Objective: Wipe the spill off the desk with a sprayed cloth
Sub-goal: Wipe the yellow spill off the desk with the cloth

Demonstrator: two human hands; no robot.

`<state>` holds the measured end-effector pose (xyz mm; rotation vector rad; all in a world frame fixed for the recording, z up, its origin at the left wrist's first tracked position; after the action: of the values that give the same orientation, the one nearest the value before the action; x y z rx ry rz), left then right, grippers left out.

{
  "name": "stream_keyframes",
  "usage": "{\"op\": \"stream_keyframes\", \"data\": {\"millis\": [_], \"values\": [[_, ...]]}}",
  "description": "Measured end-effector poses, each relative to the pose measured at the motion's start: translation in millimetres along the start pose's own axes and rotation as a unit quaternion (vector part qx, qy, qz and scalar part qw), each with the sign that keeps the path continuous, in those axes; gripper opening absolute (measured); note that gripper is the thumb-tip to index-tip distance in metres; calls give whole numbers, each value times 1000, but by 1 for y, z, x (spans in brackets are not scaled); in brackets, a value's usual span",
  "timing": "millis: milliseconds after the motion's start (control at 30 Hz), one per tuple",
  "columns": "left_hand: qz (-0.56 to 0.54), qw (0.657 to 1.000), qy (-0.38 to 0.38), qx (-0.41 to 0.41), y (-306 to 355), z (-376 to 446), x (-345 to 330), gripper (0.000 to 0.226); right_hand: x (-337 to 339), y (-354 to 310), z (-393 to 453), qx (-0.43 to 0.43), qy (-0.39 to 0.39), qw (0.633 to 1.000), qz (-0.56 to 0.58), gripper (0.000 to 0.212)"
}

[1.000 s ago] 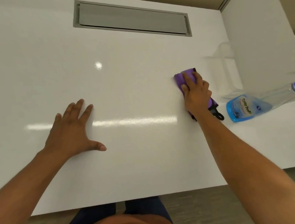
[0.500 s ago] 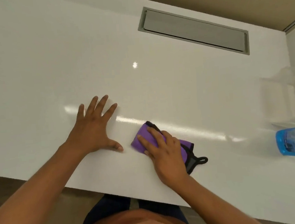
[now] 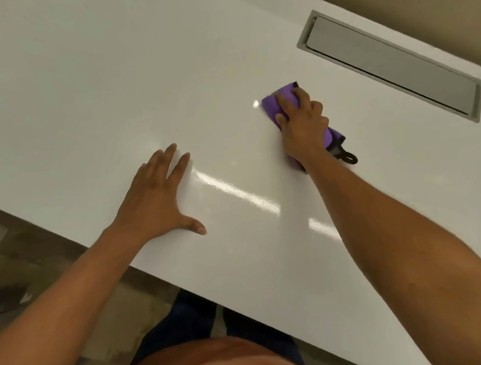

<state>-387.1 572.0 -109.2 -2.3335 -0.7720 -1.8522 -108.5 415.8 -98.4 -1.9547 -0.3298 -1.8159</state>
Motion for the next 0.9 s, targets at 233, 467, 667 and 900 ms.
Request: {"op": "stream_keyframes", "data": {"millis": [233,467,667,900], "values": [[-33,999,39,8,-4,-6,4,176,-31,-86,-207,154,-57,986,41,46],[-4,999,37,31,-20,-13,-7,172,-28,-72,-117,113,-25,993,-6,45],[1,998,53,36,-20,-17,-5,172,-20,-103,46,32,-13,999,10,44],[-67,991,92,70,-44,-29,14,168,-46,-213,-69,279,-48,959,-31,46]]}}
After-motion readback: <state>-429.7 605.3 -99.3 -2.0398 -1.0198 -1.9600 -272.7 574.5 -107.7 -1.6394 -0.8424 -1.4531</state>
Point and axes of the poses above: each hand's wrist, its own z-axis towards the middle knuckle, its own x-axis out of the back of the hand, y = z × x, the point moved 10 cm from there along z, towards the middle knuckle, and after that the axes turned 4 degrees about y, right-handed, at the moved point
